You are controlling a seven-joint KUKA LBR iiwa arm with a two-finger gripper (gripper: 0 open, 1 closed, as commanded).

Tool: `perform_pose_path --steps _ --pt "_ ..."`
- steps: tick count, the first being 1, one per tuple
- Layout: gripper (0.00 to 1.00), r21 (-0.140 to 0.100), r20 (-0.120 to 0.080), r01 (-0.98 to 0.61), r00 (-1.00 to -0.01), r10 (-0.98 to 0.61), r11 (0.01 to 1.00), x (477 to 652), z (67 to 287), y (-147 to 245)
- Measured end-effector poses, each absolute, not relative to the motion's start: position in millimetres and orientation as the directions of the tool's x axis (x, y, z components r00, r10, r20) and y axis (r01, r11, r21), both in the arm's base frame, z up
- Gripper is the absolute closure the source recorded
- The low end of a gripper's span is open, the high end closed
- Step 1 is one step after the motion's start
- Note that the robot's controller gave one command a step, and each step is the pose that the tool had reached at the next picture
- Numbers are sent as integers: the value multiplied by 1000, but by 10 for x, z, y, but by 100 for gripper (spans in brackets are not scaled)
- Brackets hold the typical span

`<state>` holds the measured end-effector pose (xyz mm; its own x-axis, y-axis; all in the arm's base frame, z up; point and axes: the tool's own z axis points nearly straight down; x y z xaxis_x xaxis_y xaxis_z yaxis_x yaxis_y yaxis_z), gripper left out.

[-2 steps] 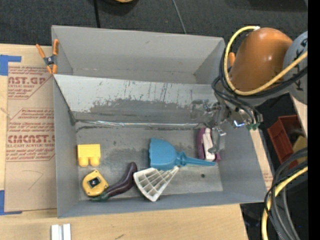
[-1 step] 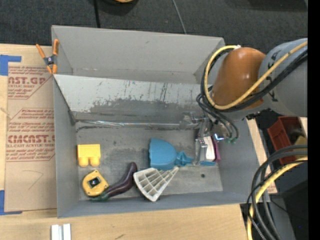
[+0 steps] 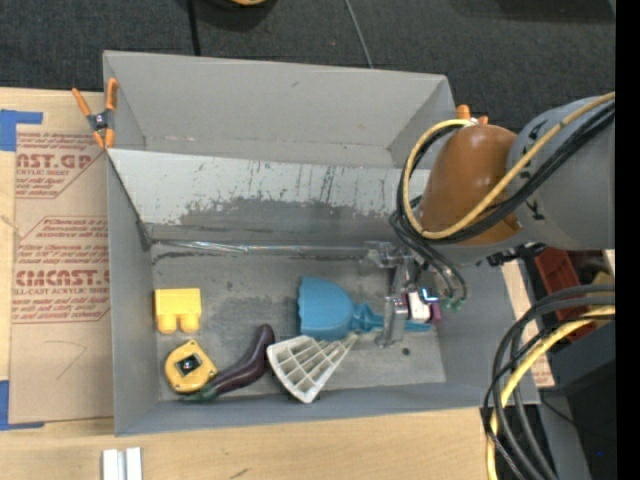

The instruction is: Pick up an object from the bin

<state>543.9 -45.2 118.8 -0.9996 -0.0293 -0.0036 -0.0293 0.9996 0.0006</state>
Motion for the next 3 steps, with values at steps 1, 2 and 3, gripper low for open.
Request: perform_pose_path --steps 1,2,3 --pt "0 -2 -4 -297 -955 -297 955 5460 1017 -268" --pt "100 0 -4 -342 -940 -342 940 5457 693 -279" --pt "100 0 -4 -342 -940 -342 940 5459 693 -278"
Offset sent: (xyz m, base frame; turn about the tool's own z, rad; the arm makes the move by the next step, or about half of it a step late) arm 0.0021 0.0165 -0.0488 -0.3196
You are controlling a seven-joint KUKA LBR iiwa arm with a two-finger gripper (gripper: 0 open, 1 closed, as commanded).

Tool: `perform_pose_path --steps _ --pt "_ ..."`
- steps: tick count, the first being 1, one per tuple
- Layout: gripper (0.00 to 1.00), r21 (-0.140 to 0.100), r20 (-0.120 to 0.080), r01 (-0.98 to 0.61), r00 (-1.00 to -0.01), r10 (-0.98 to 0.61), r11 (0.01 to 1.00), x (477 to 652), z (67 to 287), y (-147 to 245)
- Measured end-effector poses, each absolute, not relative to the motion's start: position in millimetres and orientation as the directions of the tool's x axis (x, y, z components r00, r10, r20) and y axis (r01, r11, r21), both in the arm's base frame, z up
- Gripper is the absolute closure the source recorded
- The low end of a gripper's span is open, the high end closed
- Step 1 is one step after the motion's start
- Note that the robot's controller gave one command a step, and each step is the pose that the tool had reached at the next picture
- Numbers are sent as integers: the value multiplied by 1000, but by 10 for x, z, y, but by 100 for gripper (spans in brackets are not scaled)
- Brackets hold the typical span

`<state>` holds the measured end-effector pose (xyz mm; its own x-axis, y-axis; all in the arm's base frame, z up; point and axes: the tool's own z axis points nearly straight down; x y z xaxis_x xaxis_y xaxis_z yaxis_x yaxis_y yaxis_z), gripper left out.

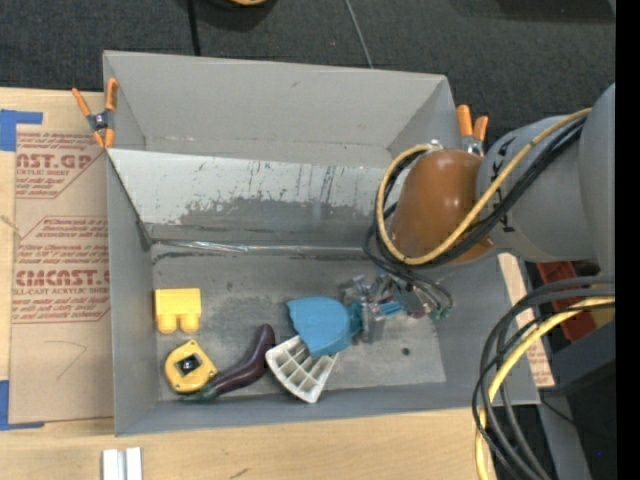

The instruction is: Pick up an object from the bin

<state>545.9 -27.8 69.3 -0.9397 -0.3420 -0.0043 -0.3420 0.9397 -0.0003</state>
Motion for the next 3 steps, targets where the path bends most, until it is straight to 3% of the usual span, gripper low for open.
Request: perform_pose_path --steps 3 --pt "100 0 -5 -342 -940 -342 940 5460 693 -277"
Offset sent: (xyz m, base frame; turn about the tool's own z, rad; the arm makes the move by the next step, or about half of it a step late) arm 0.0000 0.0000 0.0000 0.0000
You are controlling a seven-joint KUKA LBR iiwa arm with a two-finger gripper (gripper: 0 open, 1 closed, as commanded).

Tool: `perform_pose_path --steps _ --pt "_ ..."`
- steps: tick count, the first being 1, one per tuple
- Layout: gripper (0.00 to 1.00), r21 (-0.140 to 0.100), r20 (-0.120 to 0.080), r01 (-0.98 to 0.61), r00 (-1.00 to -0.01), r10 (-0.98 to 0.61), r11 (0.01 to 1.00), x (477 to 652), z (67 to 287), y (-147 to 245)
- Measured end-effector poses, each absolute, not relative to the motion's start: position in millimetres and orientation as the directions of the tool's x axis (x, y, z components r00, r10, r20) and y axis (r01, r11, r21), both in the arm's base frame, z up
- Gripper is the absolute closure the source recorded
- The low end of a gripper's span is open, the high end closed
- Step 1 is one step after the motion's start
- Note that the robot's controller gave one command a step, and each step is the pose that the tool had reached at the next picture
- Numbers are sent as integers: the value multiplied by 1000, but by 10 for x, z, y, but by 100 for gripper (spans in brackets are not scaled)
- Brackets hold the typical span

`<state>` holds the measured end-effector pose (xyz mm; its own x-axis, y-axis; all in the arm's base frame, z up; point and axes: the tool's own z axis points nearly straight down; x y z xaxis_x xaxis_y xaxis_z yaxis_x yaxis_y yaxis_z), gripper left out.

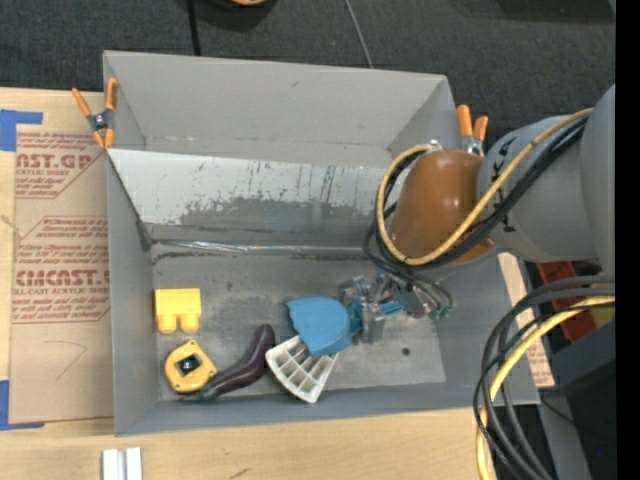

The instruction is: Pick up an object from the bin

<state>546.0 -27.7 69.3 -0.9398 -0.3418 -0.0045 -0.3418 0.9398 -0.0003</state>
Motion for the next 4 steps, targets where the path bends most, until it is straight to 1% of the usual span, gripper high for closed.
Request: perform_pose_path --steps 4 --pt "100 -1 -5 -342 -940 -342 940 5460 693 -278"
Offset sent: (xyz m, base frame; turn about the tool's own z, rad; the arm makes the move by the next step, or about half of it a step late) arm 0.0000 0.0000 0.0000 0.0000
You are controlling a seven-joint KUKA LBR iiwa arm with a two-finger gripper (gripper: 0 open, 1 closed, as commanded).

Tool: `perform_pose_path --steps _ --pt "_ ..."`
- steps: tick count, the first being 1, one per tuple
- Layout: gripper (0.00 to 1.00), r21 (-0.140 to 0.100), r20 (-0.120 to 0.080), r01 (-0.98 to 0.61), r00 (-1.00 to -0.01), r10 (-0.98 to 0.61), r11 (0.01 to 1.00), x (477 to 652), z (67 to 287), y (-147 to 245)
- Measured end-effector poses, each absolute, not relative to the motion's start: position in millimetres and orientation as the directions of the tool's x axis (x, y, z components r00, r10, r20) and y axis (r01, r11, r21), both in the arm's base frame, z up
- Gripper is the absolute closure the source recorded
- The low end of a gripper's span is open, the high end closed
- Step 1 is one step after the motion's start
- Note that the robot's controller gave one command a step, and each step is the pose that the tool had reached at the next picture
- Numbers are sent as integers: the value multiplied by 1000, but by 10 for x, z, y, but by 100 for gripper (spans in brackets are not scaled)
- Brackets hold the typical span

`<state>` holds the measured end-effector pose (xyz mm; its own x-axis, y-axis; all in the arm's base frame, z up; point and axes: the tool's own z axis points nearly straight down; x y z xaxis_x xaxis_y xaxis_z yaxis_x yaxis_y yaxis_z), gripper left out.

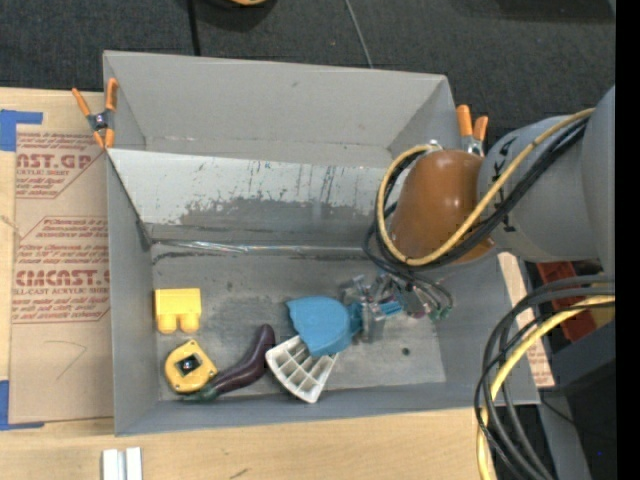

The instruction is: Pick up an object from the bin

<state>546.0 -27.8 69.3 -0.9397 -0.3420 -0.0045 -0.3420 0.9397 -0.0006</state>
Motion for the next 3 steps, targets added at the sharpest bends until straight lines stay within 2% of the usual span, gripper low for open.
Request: perform_pose_path --steps 3 --pt "100 -1 -5 -342 -940 -342 940 5460 693 -278"
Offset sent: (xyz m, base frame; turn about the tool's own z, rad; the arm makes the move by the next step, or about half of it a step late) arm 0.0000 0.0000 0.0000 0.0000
